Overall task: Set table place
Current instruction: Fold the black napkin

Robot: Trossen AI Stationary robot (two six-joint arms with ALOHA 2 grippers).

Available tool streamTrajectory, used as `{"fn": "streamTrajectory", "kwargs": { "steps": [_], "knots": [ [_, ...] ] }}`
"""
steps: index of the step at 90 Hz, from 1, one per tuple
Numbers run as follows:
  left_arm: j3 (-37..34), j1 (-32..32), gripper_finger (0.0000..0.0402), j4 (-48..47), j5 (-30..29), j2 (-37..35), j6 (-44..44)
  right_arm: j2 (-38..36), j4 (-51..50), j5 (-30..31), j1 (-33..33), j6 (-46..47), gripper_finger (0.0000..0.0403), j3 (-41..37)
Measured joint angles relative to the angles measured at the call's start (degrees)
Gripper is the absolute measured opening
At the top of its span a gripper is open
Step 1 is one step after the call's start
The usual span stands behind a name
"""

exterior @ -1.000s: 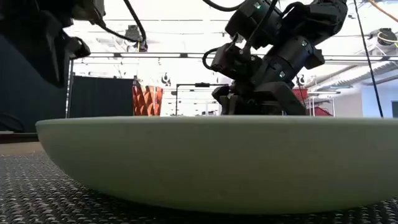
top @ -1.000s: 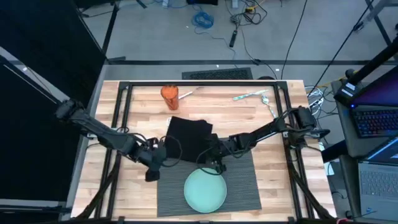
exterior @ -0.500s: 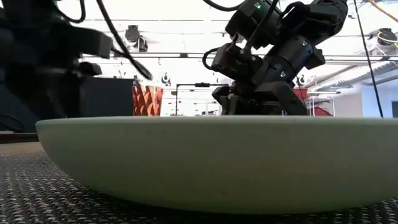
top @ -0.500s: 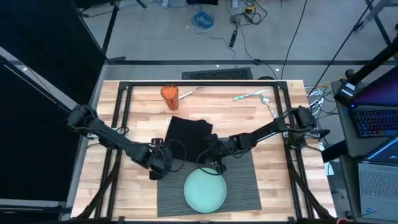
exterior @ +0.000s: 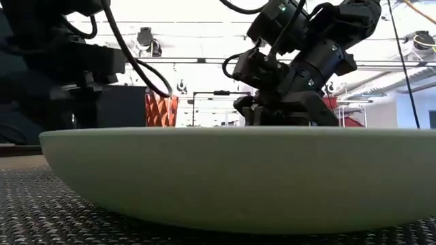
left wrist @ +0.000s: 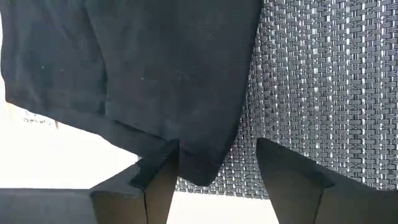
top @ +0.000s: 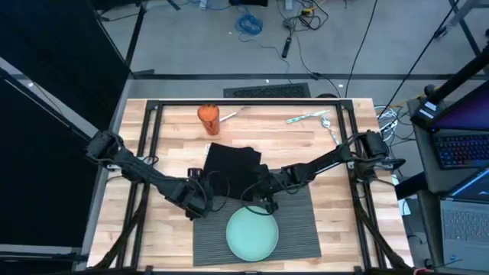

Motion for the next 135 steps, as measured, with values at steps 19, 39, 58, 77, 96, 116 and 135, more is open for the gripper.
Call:
{"fn": "streamTrajectory", "kwargs": {
  "steps": [19, 39, 58, 77, 96, 116, 135],
  "knots": [
    [-1.9, 0.0, 0.0199, 2.8, 1.0, 0.2, 1.1, 0.0, 0.0, 0.0, 0.0, 0.0, 0.0, 0.0],
    [-1.9, 0.0, 0.0179, 2.7, -0.3, 0.2, 2.3, 0.0, 0.1, 0.0, 0.0, 0.5, 0.0, 0.0],
    [-1.9, 0.7, 0.0141, 2.8, -0.4, 0.2, 2.6, 0.0, 0.2, 0.0, 0.0, 0.5, 0.0, 0.0],
    [-1.9, 2.3, 0.0134, 4.2, 0.7, 0.9, 2.7, 0.0, 0.2, 0.0, 0.0, 0.5, 0.0, 0.0],
    [-1.8, 2.3, 0.0134, 4.8, 2.2, 3.1, 2.9, 0.0, 0.4, 0.0, 0.0, 1.4, 0.0, 0.0],
    [-1.8, 2.2, 0.0116, 4.8, 2.1, 3.2, 4.5, 0.0, 0.7, 0.1, 0.0, 1.5, 0.0, 0.0],
    [-1.4, 2.2, 0.001, 3.8, 1.5, 3.3, 6.0, 0.0, 0.7, 0.1, 0.0, 1.5, 0.0, 0.0]
  ]
}}
